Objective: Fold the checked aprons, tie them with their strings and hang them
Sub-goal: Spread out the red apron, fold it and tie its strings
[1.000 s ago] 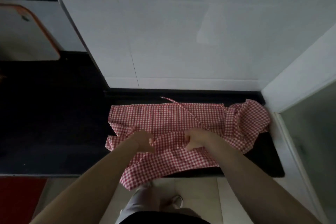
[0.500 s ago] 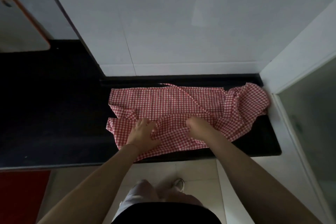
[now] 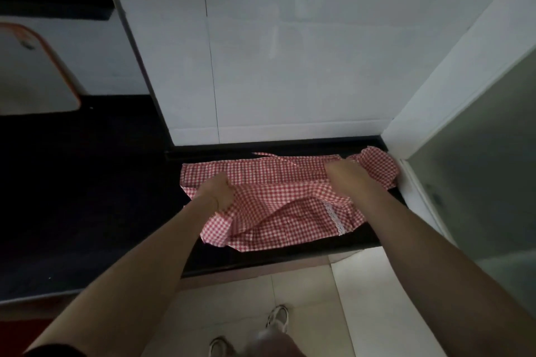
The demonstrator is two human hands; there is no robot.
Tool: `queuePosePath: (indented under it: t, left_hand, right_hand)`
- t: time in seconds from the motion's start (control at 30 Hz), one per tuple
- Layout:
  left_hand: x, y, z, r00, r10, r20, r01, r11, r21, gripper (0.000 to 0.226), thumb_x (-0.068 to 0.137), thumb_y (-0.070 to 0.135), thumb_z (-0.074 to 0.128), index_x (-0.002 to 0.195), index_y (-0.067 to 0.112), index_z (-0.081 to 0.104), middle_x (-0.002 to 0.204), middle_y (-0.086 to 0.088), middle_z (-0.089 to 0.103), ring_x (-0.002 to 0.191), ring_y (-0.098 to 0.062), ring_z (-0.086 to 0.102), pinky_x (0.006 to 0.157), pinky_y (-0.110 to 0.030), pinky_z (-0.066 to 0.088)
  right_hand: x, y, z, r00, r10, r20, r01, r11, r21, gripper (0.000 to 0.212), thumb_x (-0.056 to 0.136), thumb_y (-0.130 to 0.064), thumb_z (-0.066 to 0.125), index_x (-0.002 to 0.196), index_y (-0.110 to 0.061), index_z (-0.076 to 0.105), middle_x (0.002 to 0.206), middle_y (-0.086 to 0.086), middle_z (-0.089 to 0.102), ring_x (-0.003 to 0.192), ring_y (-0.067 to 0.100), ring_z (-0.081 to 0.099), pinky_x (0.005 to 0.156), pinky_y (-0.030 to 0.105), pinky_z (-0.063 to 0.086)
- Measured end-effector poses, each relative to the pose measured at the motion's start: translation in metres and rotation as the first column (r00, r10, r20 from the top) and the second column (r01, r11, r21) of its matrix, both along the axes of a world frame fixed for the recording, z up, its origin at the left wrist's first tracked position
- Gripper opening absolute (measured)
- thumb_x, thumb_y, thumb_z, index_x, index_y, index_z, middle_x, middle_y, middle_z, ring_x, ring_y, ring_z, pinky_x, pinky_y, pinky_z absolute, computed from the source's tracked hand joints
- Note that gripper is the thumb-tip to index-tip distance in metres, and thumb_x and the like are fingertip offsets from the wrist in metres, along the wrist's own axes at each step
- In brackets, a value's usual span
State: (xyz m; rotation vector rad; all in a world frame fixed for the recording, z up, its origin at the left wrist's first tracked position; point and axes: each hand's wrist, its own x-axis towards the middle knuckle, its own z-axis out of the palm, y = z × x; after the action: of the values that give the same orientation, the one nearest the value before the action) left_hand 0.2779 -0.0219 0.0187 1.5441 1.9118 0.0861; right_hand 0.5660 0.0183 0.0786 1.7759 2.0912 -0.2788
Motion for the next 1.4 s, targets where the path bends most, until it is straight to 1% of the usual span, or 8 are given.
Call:
queuePosePath:
  t: [0.3,0.5,0.7,0.9,1.17,1.23,1.3,1.4]
  left_hand:
    - [-0.01,-0.01,0.103,0.999,0.038,-0.03,-0.026,0.94,0.339,0.024,0.09,0.029,0.06,0.086,0.007,0.067,0.086,-0.008,0.066,0.08,-0.022,0.061,0.071,-0.035,0.053]
    - [0.001,-0.035,0.172,0.988,0.155,-0.002,-0.106,0.682,0.724,0.025,0.101,0.024,0.046,0.091,0.007,0.061,0.087,-0.005,0.057,0.078,-0.019,0.053,0.06,-0.03,0.039]
    - [0.014,-0.073,0.185,0.964,0.234,-0.123,-0.095,0.743,0.662,0.029,0.101,0.025,0.035,0.092,0.009,0.058,0.085,-0.008,0.062,0.074,-0.026,0.056,0.059,-0.032,0.042]
    - [0.023,-0.094,0.182,0.933,0.329,-0.144,-0.143,0.709,0.69,0.022,0.097,0.01,0.036,0.096,0.005,0.057,0.084,-0.012,0.061,0.076,-0.028,0.056,0.057,-0.035,0.04]
    - [0.03,-0.109,0.194,0.957,0.28,-0.074,-0.077,0.493,0.867,0.029,0.103,0.018,0.037,0.101,0.004,0.062,0.106,-0.009,0.061,0.114,-0.026,0.047,0.097,-0.04,0.041]
    - [0.031,-0.113,0.195,0.936,0.311,-0.164,-0.06,0.6,0.798,0.026,0.101,0.021,0.041,0.102,0.005,0.061,0.107,-0.011,0.061,0.111,-0.03,0.053,0.093,-0.042,0.045]
    - [0.033,-0.119,0.2,0.9,0.249,-0.358,-0.088,0.908,0.41,0.023,0.097,0.02,0.05,0.11,0.005,0.062,0.112,-0.012,0.062,0.108,-0.032,0.061,0.085,-0.039,0.049]
    - [0.037,-0.13,0.206,0.889,-0.133,-0.438,0.035,0.974,-0.225,0.034,0.097,0.018,0.048,0.125,0.003,0.058,0.117,-0.012,0.058,0.102,-0.026,0.059,0.083,-0.033,0.048]
  right_hand:
    - [0.041,-0.036,0.059,0.888,-0.225,-0.401,0.373,0.863,0.341,0.027,0.1,-0.023,0.046,0.086,-0.004,0.058,0.103,0.023,0.067,0.095,0.036,0.063,0.077,0.038,0.045]
    - [0.053,-0.047,0.124,0.733,-0.041,-0.679,0.523,0.672,0.524,0.038,0.095,-0.039,0.058,0.071,-0.01,0.05,0.076,0.015,0.062,0.077,0.033,0.061,0.064,0.036,0.04]
    - [0.076,-0.067,0.155,0.904,-0.144,-0.402,0.183,0.981,0.061,0.047,0.085,-0.04,0.075,0.108,0.001,0.071,0.102,0.014,0.067,0.095,0.026,0.063,0.074,0.027,0.043]
    - [0.085,-0.089,0.157,0.945,-0.18,-0.274,0.244,0.945,0.219,0.037,0.096,-0.02,0.056,0.123,0.004,0.062,0.123,0.021,0.063,0.109,0.031,0.062,0.082,0.026,0.045]
    - [0.093,-0.089,0.156,0.507,0.1,-0.856,0.58,0.695,0.424,0.038,0.085,-0.028,0.067,0.057,-0.006,0.053,0.057,0.004,0.051,0.06,0.019,0.051,0.052,0.031,0.028]
    - [0.094,-0.089,0.156,0.621,0.089,-0.779,0.408,0.811,0.418,0.028,0.085,-0.028,0.07,0.067,-0.007,0.064,0.068,0.005,0.061,0.068,0.02,0.059,0.058,0.029,0.039]
    - [0.095,-0.089,0.155,0.904,-0.015,-0.427,0.081,0.987,0.136,0.028,0.084,-0.035,0.075,0.09,-0.008,0.073,0.082,0.004,0.067,0.082,0.021,0.065,0.067,0.026,0.048]
    - [0.092,-0.094,0.148,0.996,-0.052,0.071,0.077,0.897,-0.435,0.054,0.08,-0.038,0.08,0.125,-0.011,0.066,0.118,0.007,0.067,0.109,0.027,0.064,0.096,0.039,0.053]
